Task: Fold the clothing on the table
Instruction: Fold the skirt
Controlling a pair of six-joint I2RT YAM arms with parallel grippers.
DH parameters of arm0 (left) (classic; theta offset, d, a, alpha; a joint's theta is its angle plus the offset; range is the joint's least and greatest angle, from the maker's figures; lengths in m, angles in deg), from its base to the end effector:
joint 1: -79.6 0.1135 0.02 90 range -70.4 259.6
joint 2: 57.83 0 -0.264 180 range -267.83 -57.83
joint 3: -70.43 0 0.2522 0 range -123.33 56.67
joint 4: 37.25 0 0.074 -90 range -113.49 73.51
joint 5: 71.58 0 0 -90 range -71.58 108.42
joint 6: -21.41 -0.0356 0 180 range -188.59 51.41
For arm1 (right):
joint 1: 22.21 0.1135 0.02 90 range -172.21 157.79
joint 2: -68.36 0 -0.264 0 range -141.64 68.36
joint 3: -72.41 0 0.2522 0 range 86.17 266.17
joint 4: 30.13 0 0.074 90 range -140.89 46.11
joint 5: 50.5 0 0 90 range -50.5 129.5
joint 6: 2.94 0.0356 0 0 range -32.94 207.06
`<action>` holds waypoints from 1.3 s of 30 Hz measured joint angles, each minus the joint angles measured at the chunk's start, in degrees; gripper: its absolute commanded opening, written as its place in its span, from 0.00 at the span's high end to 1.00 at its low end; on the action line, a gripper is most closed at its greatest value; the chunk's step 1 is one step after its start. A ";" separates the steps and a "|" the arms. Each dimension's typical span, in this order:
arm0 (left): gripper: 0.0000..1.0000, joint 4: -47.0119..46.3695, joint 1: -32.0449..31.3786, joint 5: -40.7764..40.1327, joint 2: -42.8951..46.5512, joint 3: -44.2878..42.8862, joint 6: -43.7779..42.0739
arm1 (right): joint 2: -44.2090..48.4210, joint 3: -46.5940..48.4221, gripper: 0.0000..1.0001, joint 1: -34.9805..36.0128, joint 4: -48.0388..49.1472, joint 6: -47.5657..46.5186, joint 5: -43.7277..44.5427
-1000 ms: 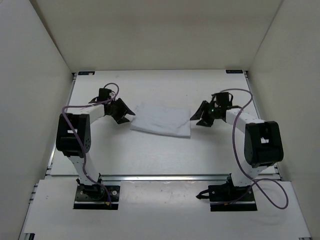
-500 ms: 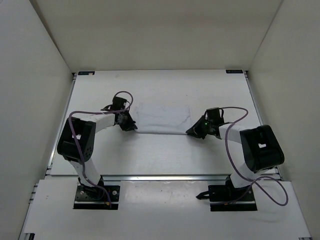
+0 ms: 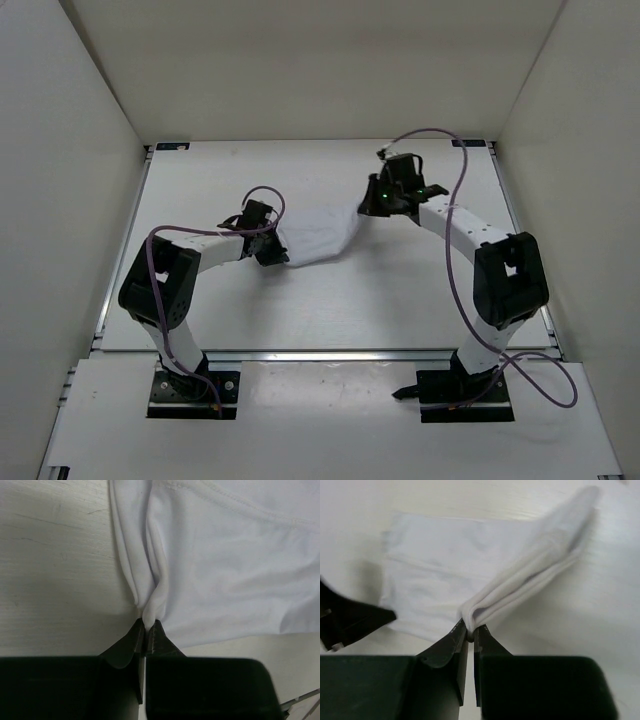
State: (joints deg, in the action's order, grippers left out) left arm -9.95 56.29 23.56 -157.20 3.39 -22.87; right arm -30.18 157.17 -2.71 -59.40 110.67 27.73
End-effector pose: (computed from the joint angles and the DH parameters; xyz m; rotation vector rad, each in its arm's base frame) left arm 0.3031 -0.1341 0.1447 -0.4939 2.6628 -0.5166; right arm 0.3593 0.1349 0.2402 -0.0211 2.3840 0.6084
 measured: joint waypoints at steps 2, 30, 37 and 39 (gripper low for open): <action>1.00 -0.33 0.13 0.20 0.00 0.20 0.22 | -1.79 5.07 1.00 4.70 -0.52 -3.58 -0.57; 0.39 -2.29 8.83 6.16 11.67 11.45 1.05 | -13.73 14.78 0.54 22.45 -6.43 -5.86 -13.03; 0.01 -0.13 12.33 11.32 22.73 14.88 1.46 | 12.09 -2.69 0.54 11.30 -3.67 1.51 -8.26; 0.01 1.18 12.00 13.31 22.38 14.49 0.55 | 15.72 -7.78 0.55 10.40 -3.28 3.02 -7.13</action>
State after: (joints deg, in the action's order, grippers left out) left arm -8.77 68.29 36.87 -134.82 17.88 -22.33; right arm -14.46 149.39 7.70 -62.68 113.69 20.61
